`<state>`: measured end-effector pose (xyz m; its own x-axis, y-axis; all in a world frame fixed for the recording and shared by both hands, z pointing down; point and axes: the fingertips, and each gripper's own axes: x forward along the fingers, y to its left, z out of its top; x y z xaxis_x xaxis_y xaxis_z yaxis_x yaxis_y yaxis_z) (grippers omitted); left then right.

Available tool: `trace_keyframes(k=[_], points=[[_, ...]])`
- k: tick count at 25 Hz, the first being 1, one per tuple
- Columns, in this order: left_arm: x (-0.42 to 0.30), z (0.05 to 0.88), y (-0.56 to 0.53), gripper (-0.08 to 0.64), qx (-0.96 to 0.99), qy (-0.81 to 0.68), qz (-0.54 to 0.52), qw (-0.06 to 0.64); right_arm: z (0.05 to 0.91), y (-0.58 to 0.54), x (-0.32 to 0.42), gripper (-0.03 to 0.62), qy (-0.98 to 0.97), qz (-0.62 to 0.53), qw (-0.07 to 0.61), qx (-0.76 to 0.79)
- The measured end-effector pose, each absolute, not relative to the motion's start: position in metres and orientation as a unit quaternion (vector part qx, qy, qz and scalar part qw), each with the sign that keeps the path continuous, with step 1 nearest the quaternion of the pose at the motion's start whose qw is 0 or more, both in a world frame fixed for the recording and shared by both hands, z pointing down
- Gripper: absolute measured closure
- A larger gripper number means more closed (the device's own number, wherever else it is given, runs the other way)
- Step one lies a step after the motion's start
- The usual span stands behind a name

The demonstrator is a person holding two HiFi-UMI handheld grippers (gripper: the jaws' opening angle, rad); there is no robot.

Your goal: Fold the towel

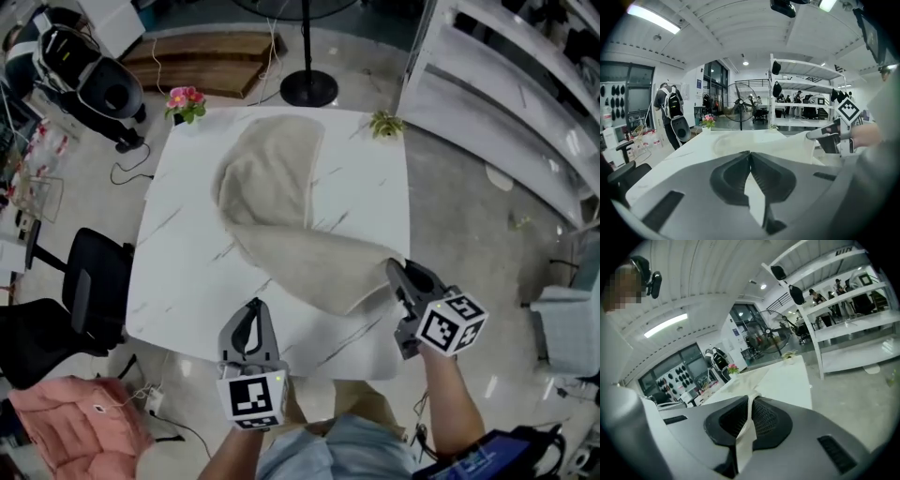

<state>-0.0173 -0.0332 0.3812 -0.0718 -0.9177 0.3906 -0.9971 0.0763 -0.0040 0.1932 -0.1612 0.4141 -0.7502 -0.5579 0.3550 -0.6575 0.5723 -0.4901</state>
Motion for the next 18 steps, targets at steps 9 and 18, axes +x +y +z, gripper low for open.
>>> trace_keyframes(k=[9,18], points=[[0.052,0.439,-0.051,0.551,0.67,-0.7,0.162,0.187,0.488,-0.214,0.277,0.563,-0.843,0.381,0.085,0.372],[0.135,0.48,-0.071,0.405,0.721,-0.631,0.183,0.221,0.493,-0.217,0.273,0.563,-0.852,0.38,0.087,0.351]])
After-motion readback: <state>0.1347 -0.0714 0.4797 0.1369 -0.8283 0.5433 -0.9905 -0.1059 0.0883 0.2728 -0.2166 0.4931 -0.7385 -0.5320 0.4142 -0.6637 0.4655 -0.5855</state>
